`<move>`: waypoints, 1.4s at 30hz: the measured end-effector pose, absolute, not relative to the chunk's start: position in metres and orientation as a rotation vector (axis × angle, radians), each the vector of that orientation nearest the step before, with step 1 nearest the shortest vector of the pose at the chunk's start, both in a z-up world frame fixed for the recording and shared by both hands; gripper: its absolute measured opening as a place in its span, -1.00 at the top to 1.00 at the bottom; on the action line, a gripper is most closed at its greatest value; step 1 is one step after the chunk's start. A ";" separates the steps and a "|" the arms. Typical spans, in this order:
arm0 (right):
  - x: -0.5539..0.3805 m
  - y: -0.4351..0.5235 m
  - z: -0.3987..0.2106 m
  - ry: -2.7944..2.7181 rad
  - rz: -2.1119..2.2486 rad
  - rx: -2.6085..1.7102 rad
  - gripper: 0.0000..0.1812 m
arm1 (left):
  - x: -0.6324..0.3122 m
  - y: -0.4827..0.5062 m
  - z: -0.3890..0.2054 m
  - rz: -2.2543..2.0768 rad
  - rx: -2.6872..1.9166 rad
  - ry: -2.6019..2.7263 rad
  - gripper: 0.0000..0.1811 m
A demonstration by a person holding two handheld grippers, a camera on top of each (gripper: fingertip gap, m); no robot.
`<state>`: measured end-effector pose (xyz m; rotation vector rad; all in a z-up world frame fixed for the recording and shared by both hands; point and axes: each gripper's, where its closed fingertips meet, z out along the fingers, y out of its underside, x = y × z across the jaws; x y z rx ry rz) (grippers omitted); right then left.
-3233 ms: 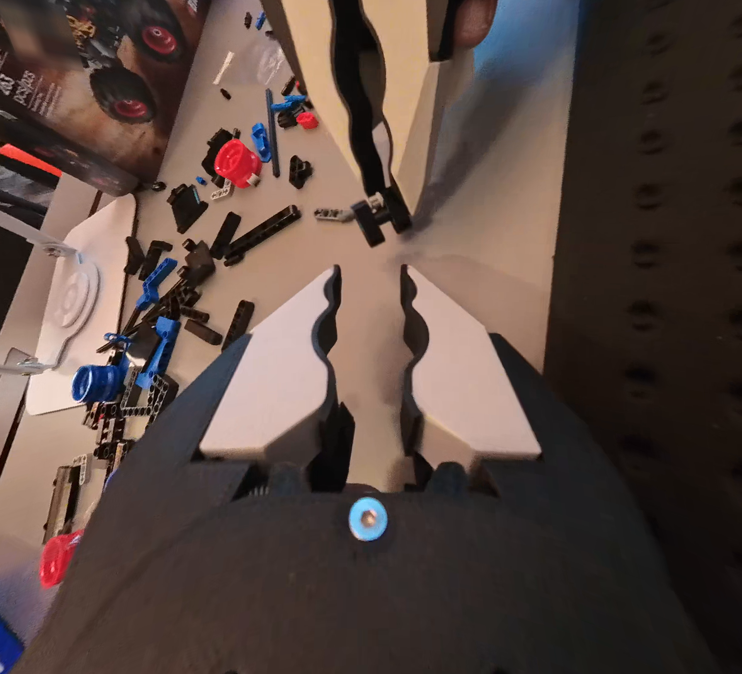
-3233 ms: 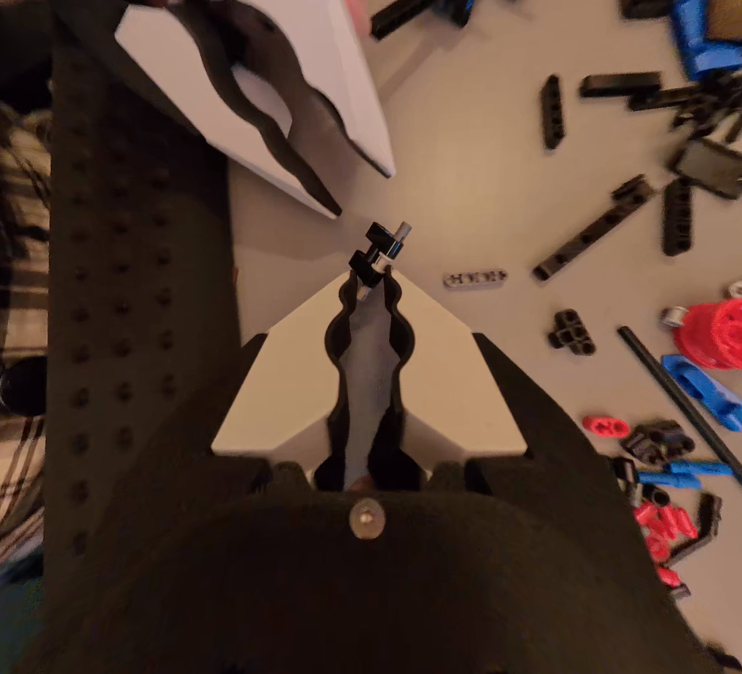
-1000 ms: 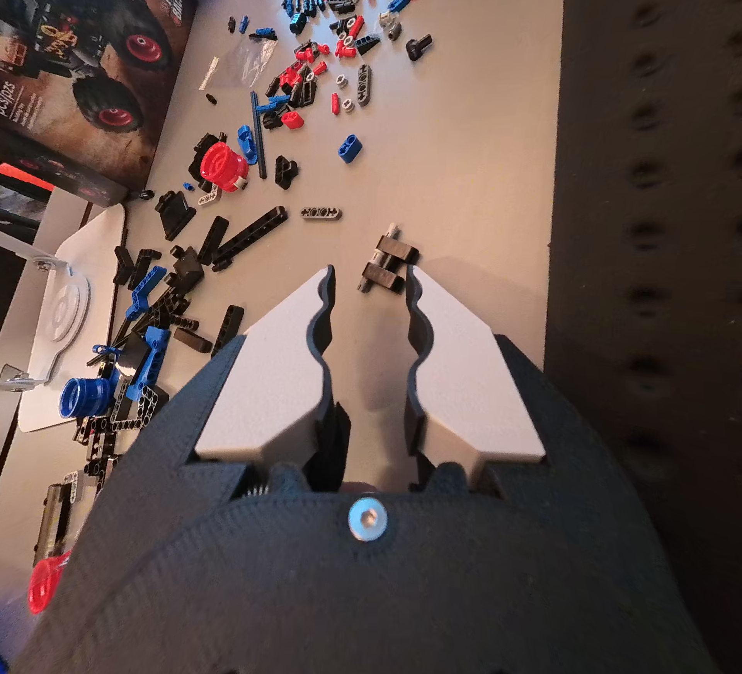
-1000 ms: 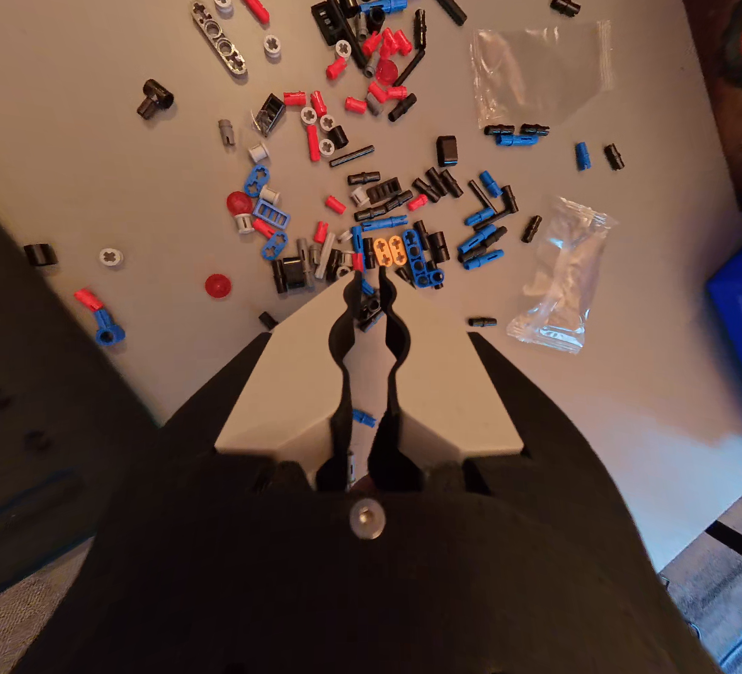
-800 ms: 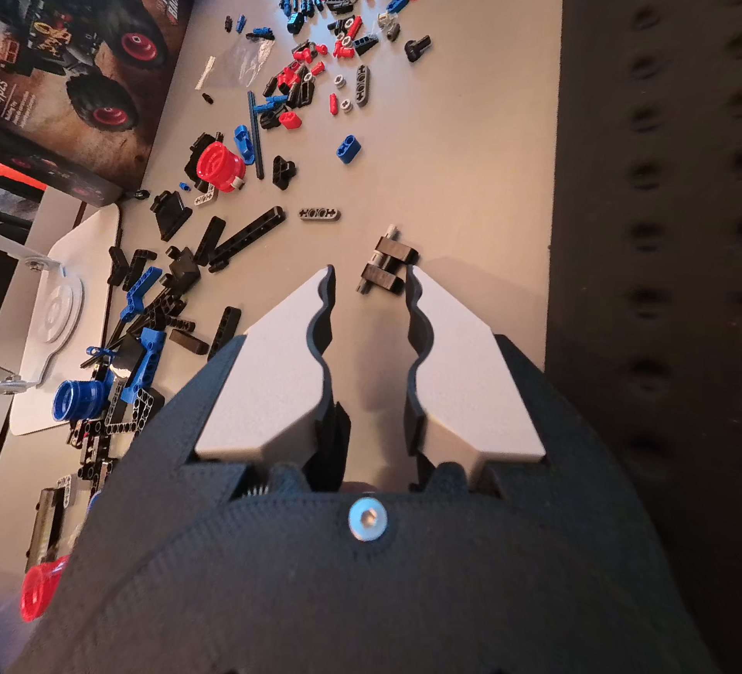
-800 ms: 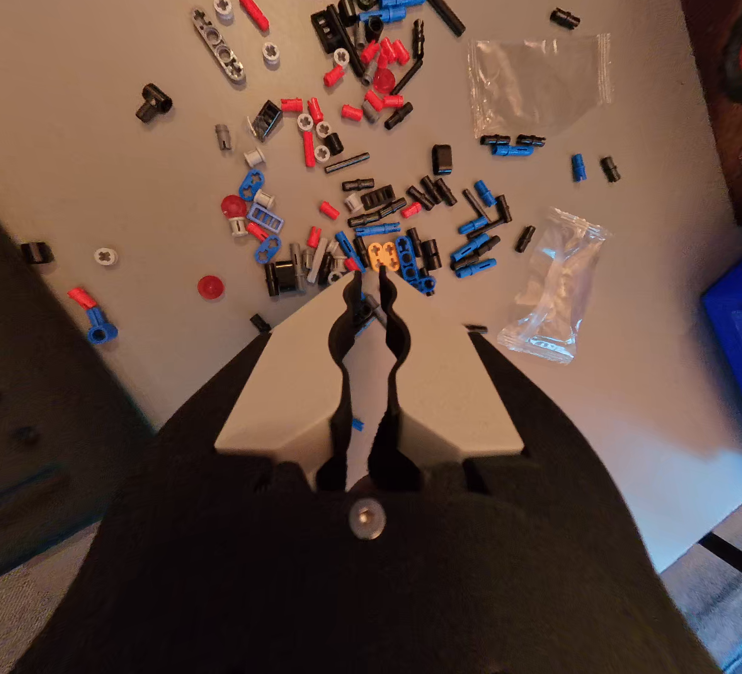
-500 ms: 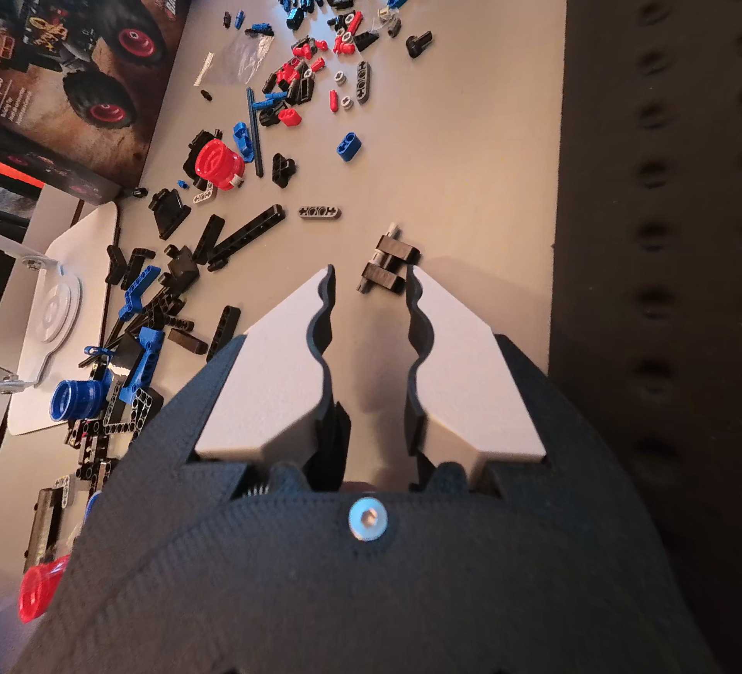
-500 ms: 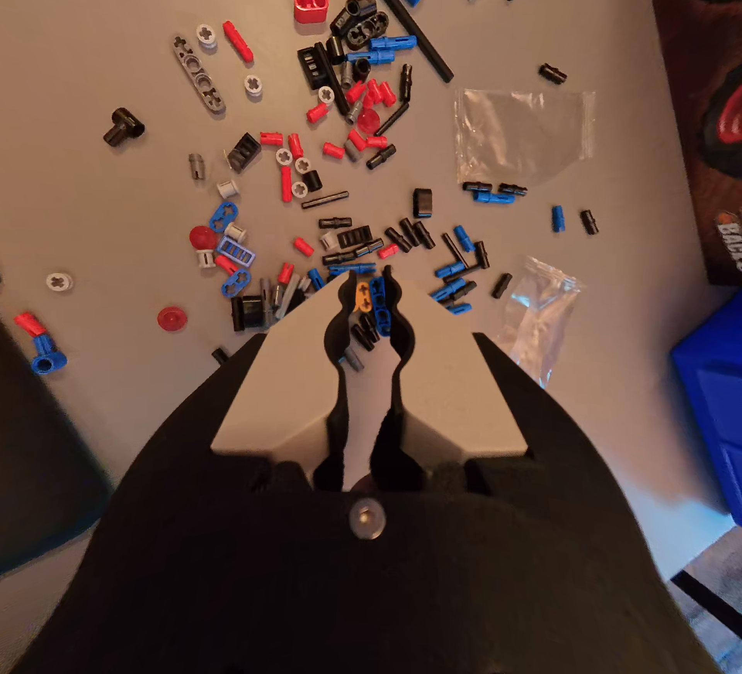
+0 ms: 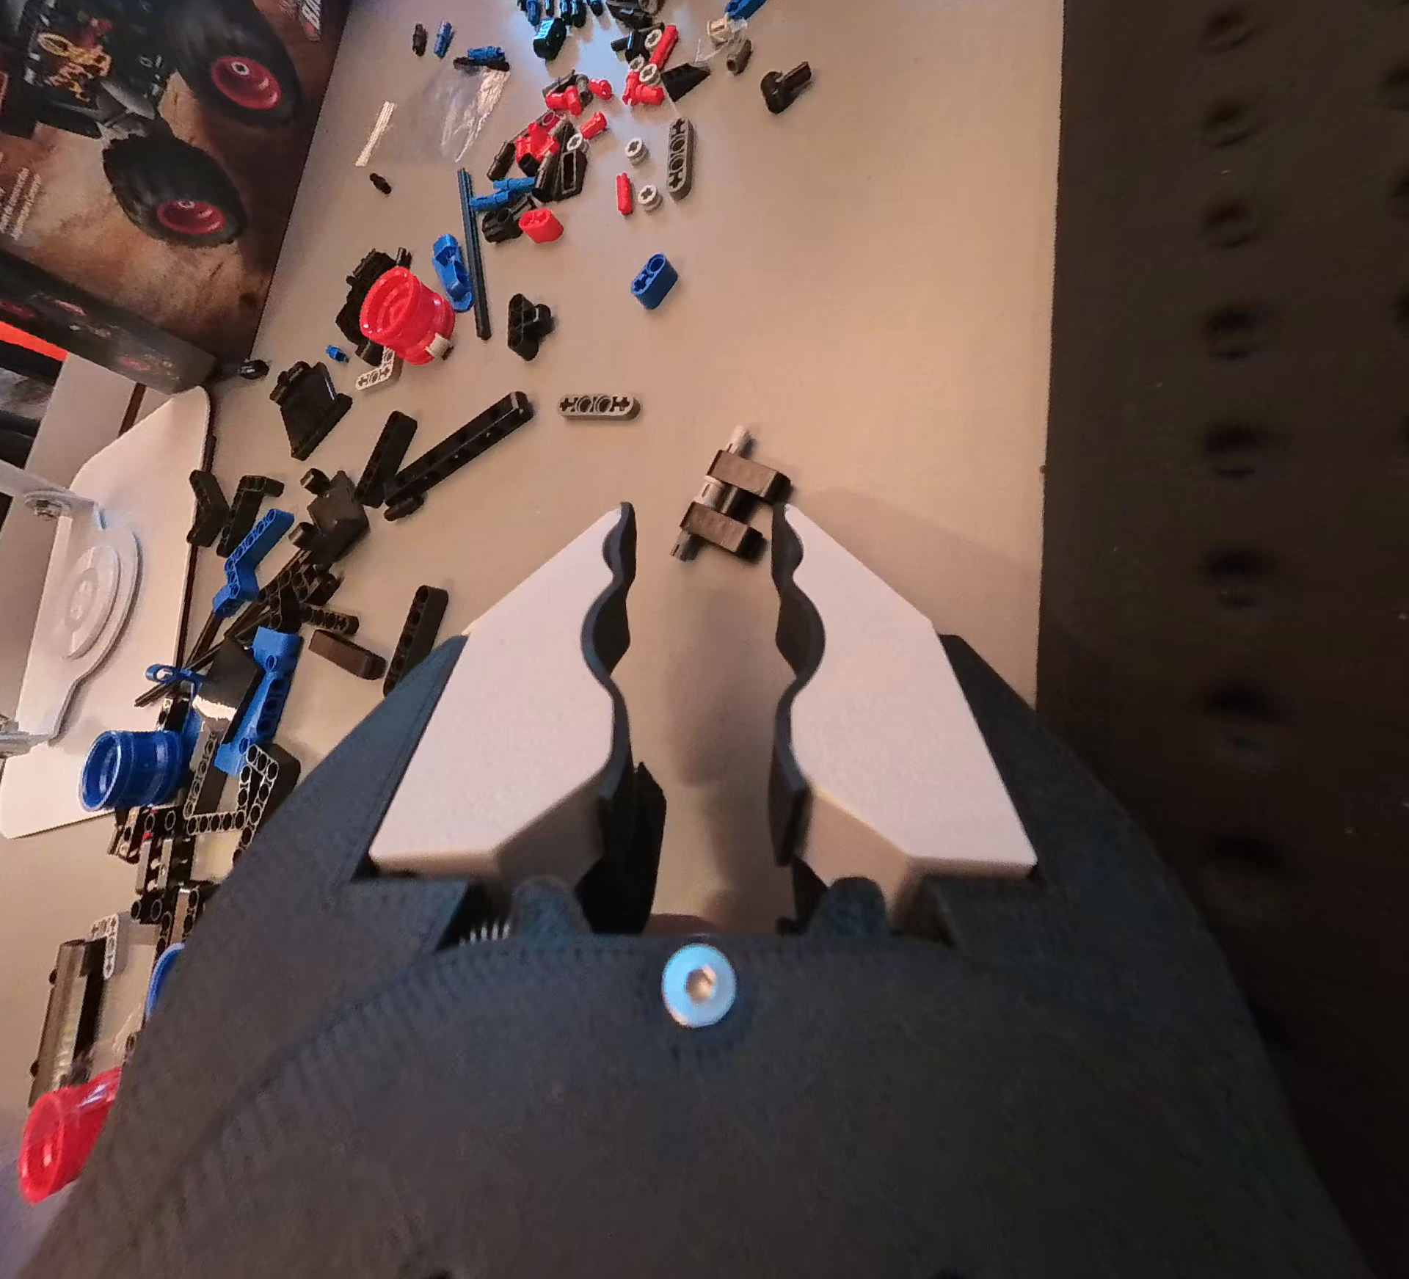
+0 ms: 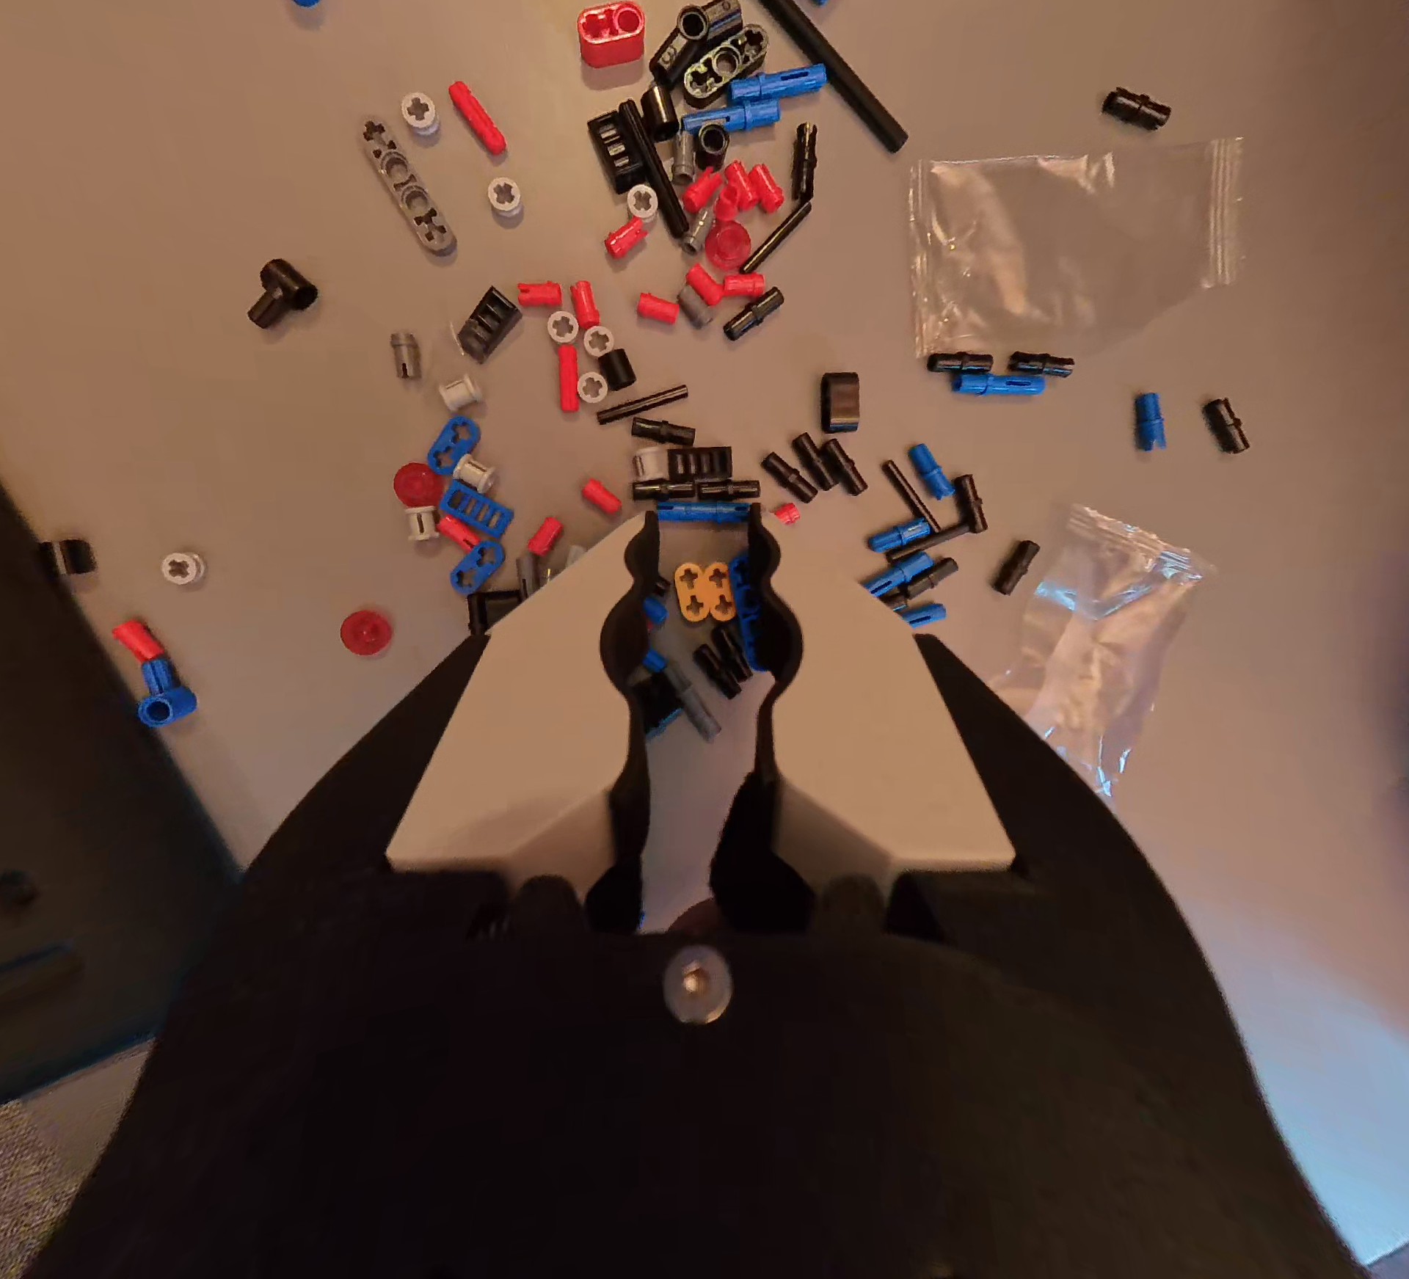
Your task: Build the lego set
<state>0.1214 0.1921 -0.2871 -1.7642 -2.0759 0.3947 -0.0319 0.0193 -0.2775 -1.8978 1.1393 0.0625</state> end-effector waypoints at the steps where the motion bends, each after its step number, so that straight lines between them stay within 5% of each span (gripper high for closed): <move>1: 0.121 0.192 -0.287 -2.079 0.402 -1.762 0.78 | -0.032 0.019 -0.277 0.063 -1.897 1.139 0.64; 42: 0.129 0.197 -0.285 -1.763 0.364 -2.100 0.88 | -0.027 0.014 -0.270 0.062 -1.861 1.160 0.62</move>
